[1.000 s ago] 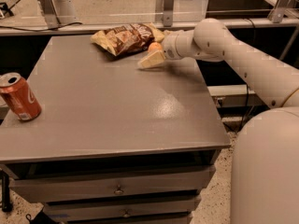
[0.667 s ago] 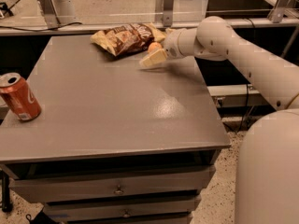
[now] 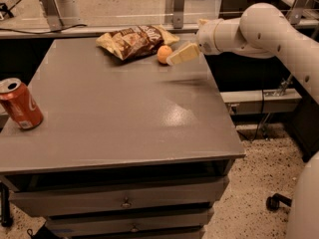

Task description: Move orange near brown chip bag

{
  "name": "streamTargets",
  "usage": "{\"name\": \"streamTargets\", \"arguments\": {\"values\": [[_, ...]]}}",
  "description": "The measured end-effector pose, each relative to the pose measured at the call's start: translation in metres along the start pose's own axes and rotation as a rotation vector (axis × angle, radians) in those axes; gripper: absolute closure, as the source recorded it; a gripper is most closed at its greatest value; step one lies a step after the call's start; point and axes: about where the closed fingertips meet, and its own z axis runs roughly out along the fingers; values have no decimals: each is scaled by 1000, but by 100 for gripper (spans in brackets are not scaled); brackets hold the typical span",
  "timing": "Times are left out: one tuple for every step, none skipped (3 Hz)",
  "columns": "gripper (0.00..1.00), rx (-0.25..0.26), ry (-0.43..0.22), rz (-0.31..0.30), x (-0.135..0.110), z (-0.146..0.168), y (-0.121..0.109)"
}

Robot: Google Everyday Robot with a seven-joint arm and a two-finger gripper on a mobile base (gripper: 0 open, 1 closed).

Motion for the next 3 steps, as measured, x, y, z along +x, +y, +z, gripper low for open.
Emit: {"name": "streamTargets", "arguments": {"values": [[0, -5, -14, -13, 3, -62, -4], [0, 48, -49, -11, 10, -135, -6], [0, 82, -39, 3, 25, -160, -14]]}}
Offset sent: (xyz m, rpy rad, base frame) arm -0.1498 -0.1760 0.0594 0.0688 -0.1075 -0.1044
